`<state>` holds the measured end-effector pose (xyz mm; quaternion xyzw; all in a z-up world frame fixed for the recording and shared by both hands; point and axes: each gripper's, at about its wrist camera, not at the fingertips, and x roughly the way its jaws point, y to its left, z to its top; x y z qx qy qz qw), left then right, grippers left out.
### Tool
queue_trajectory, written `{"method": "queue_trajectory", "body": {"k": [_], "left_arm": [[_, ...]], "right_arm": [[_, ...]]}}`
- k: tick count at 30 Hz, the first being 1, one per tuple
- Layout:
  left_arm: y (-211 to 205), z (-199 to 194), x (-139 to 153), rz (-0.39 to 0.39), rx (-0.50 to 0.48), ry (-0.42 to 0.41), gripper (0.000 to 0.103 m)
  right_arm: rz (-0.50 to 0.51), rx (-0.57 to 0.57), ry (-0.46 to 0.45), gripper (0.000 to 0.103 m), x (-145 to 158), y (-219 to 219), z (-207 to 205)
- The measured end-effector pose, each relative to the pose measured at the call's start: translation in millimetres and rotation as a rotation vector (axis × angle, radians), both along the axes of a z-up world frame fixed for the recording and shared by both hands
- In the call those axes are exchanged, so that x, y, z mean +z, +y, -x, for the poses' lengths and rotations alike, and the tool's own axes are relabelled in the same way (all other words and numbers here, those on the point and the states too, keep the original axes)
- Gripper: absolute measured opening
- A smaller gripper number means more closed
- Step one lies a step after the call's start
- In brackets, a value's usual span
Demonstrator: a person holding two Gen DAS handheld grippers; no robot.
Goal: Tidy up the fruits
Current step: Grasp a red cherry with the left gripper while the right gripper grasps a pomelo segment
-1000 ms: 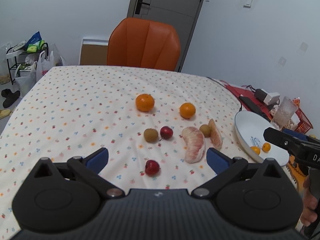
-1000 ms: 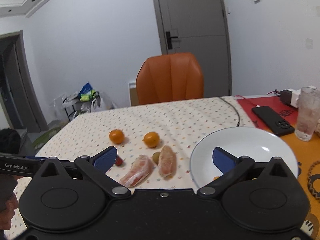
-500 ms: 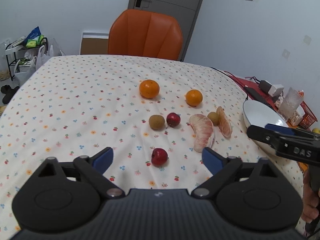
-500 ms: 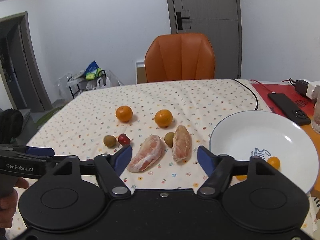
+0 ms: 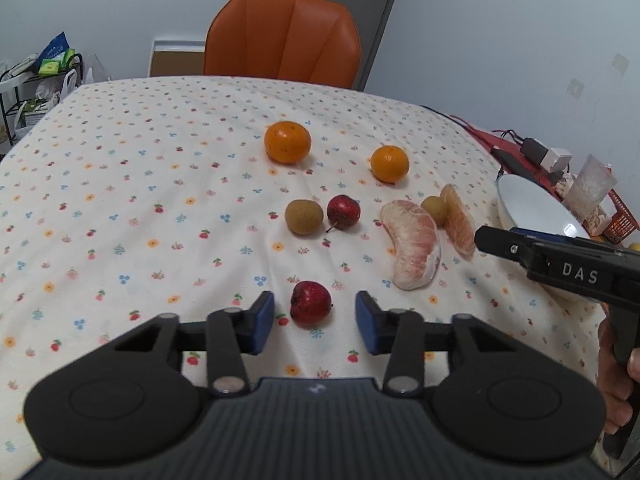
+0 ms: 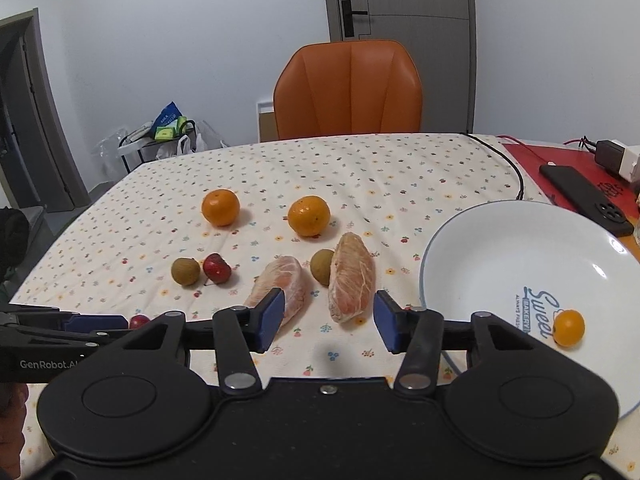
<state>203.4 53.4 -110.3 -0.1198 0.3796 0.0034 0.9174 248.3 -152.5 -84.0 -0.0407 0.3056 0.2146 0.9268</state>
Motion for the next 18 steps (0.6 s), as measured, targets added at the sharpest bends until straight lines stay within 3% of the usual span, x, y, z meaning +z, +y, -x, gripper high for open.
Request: {"method": "queue_trajectory", "body": {"k": [4, 18], "left_arm": [[2, -5, -1, -0.006, 0.014, -0.01, 0.02], [13, -8, 1, 0.026, 0.025, -0.039, 0.02]], "right_arm": [[0.0, -0.01, -0.003, 0.046, -3, 0, -6], [0.074, -0.01, -0.01, 0.039, -18, 17, -31]]}}
